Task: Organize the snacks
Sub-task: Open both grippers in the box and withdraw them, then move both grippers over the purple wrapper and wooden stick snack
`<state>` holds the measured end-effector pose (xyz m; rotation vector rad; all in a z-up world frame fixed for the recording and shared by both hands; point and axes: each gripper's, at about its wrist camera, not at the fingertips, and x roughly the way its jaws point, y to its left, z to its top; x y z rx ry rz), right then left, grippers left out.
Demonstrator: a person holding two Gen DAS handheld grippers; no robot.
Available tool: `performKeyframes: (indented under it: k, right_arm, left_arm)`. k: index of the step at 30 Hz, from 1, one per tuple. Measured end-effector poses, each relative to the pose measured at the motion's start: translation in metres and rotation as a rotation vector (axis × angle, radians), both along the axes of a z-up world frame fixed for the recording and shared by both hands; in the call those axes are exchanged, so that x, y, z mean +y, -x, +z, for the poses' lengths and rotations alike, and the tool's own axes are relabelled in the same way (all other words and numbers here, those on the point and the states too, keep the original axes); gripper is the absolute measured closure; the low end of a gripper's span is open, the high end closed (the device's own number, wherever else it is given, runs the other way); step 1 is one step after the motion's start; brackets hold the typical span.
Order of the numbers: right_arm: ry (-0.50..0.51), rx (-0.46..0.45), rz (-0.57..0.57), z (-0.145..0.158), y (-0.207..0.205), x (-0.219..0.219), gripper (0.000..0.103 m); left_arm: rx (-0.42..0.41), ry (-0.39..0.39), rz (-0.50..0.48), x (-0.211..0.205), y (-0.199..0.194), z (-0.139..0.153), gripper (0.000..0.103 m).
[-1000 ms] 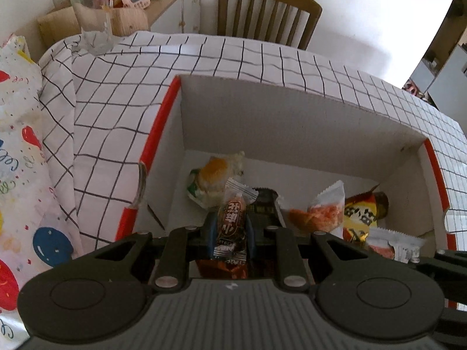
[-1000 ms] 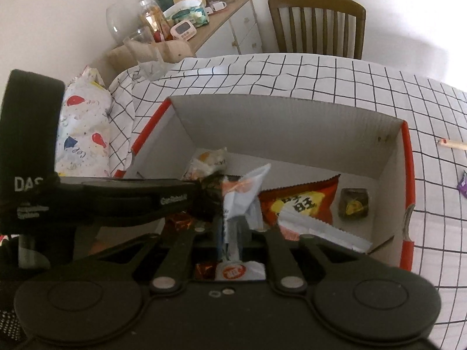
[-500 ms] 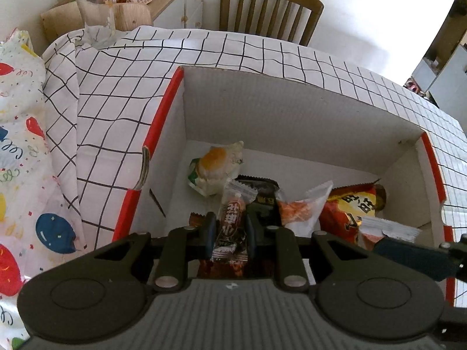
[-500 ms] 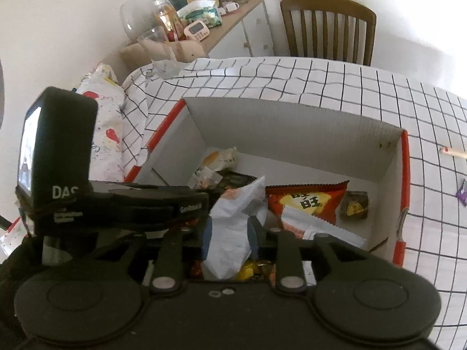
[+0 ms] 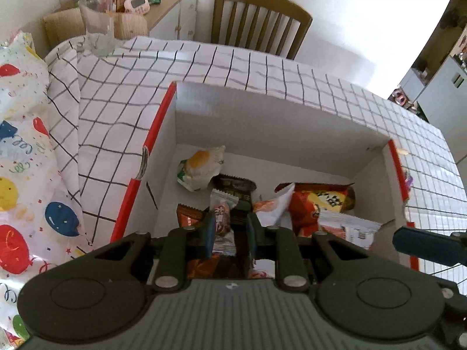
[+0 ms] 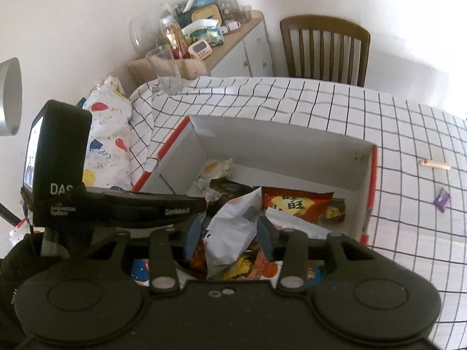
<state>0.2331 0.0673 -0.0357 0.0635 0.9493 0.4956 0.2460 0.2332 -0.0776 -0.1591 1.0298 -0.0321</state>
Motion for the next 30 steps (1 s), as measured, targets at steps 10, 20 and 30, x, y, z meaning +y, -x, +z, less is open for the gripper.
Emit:
performKeyframes:
  k: [10,20,30]
  right_arm:
    - [-0.02,-0.079,0.007,0.027,0.017,-0.024,0.044]
    - [-0.047,-0.133,0.006,0.046,0.027,-0.07,0.032]
    - [0.005,-0.22,0.001,0.064,0.031,-0.157,0.011]
  left_arm:
    - [-0.07,-0.002,-0.023,-0.019,0.017,0.033,0.081]
    - [-0.179,-0.001,-0.072,-0.067,0.033,0.061,0.03]
    - [-0.222,0.031,-0.131,-0.137,0.035,0.073,0.026]
